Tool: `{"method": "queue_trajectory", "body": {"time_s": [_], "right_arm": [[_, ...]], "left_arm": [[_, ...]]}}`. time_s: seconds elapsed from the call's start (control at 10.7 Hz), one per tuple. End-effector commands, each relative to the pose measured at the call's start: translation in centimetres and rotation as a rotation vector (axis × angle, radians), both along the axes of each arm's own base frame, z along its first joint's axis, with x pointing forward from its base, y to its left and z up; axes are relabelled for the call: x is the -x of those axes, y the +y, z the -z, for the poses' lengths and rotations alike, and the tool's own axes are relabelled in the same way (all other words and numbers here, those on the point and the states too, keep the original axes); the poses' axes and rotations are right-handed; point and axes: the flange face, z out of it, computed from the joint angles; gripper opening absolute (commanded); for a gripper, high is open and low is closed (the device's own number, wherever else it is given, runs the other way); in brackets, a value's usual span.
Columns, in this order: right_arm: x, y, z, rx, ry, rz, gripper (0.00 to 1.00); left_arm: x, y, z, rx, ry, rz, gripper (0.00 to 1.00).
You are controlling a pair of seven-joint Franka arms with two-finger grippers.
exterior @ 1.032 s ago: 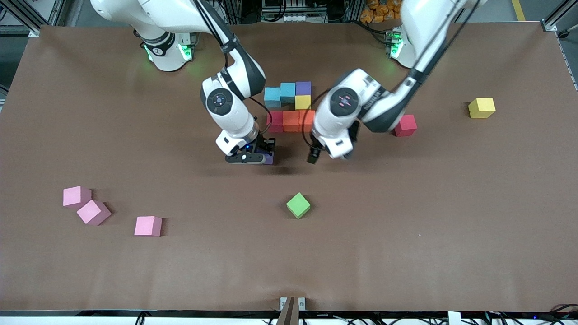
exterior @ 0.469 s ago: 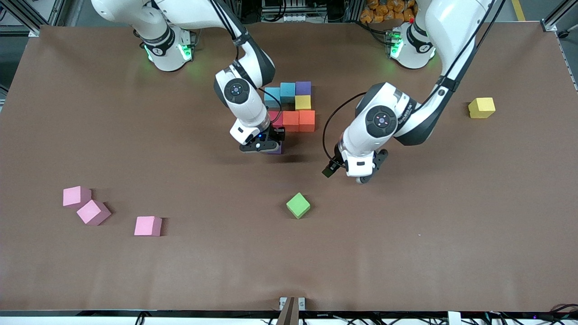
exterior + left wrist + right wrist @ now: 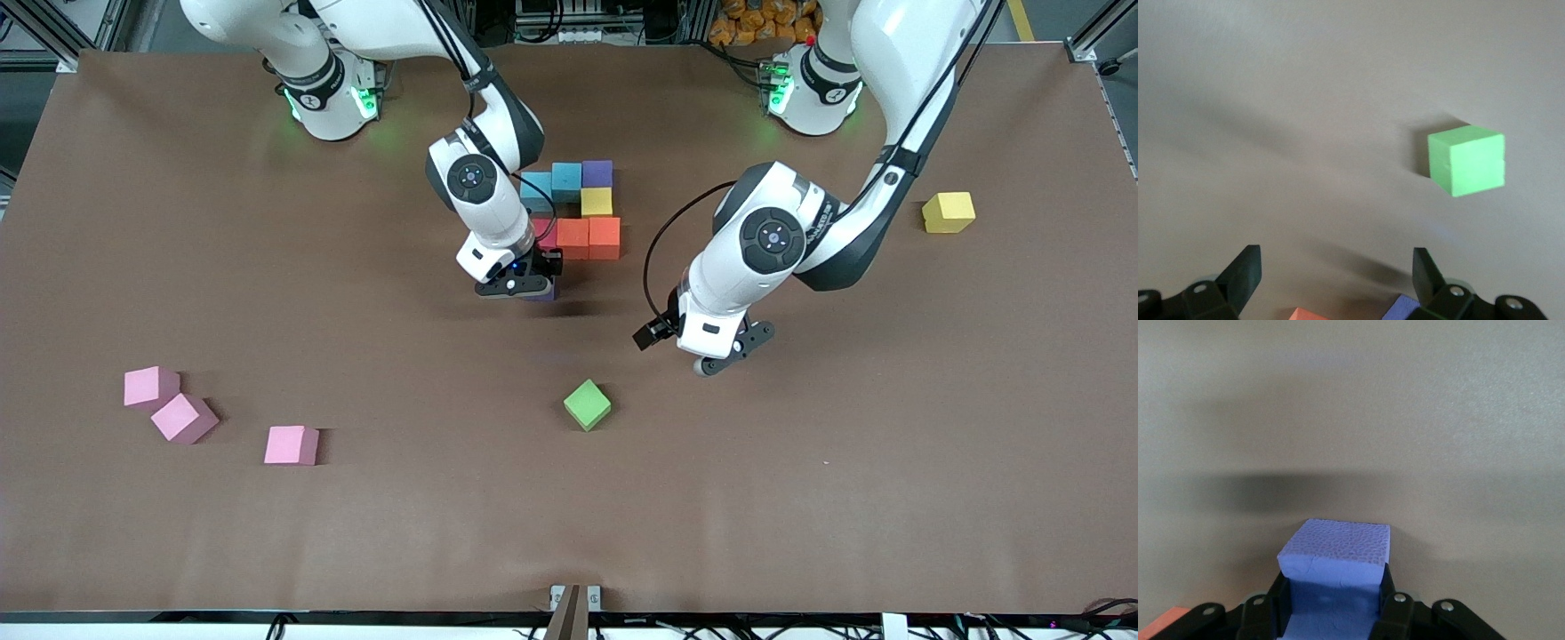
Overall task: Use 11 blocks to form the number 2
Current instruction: 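Grasp the green cube with the left gripper while the right gripper reaches pink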
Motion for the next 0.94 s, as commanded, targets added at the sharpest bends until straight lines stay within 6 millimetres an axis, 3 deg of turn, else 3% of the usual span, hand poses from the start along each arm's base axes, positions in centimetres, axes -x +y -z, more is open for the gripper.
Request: {"method": "queue_trajectory", "body": {"time_s": [0.0,0.28,0.47,0.56,0.75,0.84], "right_arm": [[1.3,-0.1,0.8,0.011,0.014,0.019,0.21],[2.1,0.3,0.9,0.016,0.023,0.020,0.21],[2.7,0.1,1.1,0.022,0.032,0.029,0.21],[2.9,0.3,1.1,0.022,0.031,0.023,0.21],[3.3,0.2,1.2,0.024,0.032,0.019,0.21],[3.5,0.3,1.2,0.026,0.033,0.016,0.21]], "left_arm": [[-1.1,0.3,-4.5,-0.054,-0.066,0.153,1.00],[-1.8,-0.2,-7.7,-0.060,-0.148,0.272,1.00],[-2.2,-0.6,-6.4,-0.057,-0.164,0.446,1.00],[-3.6,-0.4,-5.7,-0.039,-0.191,0.504,1.00],[-5.7,-0.9,-3.1,-0.009,-0.305,0.593,1.00],[-5.9,-2.2,-1.4,-0.033,-0.361,0.635,1.00]]}}
